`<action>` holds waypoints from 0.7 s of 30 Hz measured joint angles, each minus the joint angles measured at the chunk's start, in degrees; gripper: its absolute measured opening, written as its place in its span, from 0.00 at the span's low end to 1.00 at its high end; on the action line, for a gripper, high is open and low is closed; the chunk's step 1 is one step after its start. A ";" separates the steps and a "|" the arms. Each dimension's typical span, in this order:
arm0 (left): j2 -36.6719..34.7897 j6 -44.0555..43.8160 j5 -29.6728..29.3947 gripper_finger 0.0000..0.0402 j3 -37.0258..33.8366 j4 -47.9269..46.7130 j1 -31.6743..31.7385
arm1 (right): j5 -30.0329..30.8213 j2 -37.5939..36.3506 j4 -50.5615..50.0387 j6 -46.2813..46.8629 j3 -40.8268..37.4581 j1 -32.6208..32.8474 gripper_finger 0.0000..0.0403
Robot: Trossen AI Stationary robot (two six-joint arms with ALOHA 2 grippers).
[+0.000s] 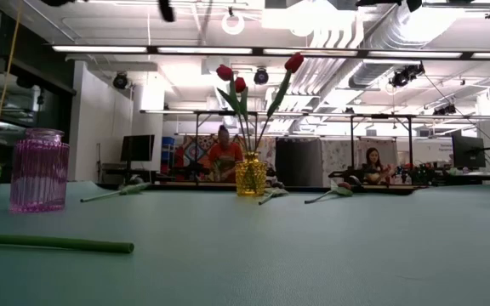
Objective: Sort flowers into vase by color
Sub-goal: Put the left dark red tulip into the blue vase
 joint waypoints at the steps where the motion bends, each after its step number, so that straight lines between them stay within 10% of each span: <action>1: 2.34 -0.35 0.06 0.00 0.00 3.79 -1.07 | -1.19 -0.40 0.29 -0.32 0.00 0.00 0.79; 21: 43.31 2.40 -11.21 0.00 38.72 10.26 -15.07 | -23.82 -10.99 -11.21 -5.79 0.00 0.02 0.79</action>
